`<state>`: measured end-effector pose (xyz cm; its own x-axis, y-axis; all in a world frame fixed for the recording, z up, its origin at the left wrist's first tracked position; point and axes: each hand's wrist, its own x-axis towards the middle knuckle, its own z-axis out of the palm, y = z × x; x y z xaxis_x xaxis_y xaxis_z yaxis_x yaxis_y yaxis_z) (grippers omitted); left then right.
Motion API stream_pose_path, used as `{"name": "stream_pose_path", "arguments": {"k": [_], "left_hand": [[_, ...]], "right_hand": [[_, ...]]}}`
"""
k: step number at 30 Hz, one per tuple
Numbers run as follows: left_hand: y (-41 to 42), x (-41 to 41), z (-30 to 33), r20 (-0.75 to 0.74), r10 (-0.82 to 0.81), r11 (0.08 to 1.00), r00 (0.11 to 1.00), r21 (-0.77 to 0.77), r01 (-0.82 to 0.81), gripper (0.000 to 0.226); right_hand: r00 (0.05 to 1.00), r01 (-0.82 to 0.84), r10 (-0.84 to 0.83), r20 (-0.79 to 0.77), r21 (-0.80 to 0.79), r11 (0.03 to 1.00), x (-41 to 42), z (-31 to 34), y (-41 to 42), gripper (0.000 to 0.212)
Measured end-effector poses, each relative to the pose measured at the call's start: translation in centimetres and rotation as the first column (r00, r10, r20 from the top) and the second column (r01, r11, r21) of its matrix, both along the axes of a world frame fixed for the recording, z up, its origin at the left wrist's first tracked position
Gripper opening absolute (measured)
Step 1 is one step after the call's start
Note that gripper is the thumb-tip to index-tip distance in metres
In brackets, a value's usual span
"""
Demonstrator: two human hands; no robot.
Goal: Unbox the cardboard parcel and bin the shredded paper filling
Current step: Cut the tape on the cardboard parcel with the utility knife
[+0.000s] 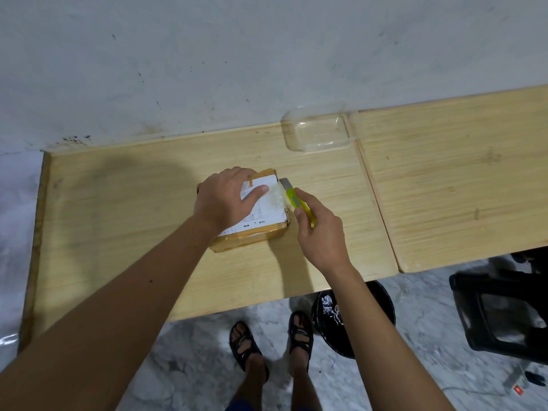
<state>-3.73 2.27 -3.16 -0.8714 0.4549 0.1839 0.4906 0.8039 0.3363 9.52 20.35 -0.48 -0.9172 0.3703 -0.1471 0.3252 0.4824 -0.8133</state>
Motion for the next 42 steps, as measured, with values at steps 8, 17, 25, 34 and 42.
{"name": "stream_pose_path", "arguments": {"k": [8,17,25,34,42], "left_hand": [[0.1,0.2,0.3,0.032,0.024,1.000,0.999,0.009,-0.024,0.046],[0.4,0.2,0.8,0.105,0.046,0.999,0.993,-0.023,-0.043,0.050],[0.7,0.5,1.3,0.153,0.084,0.996,0.985,-0.027,-0.081,0.052],[0.9,0.5,2.3,0.248,0.116,0.992,0.962,-0.085,-0.097,0.057],[0.7,0.3,2.5,0.280,0.105,0.992,0.954,-0.096,-0.081,0.058]], "right_hand": [[1.000,-0.019,0.019,-0.018,0.013,1.000,0.1,0.2,0.2,0.039],[0.995,-0.095,0.094,0.015,0.039,0.995,-0.2,0.3,0.8,0.041],[0.964,-0.191,0.174,0.203,0.068,0.979,0.6,2.7,2.7,0.043],[0.982,-0.153,0.143,0.125,0.080,0.985,3.9,2.5,1.6,0.043],[0.925,0.368,-0.351,0.148,-0.583,0.724,4.8,3.8,1.3,0.017]]}}
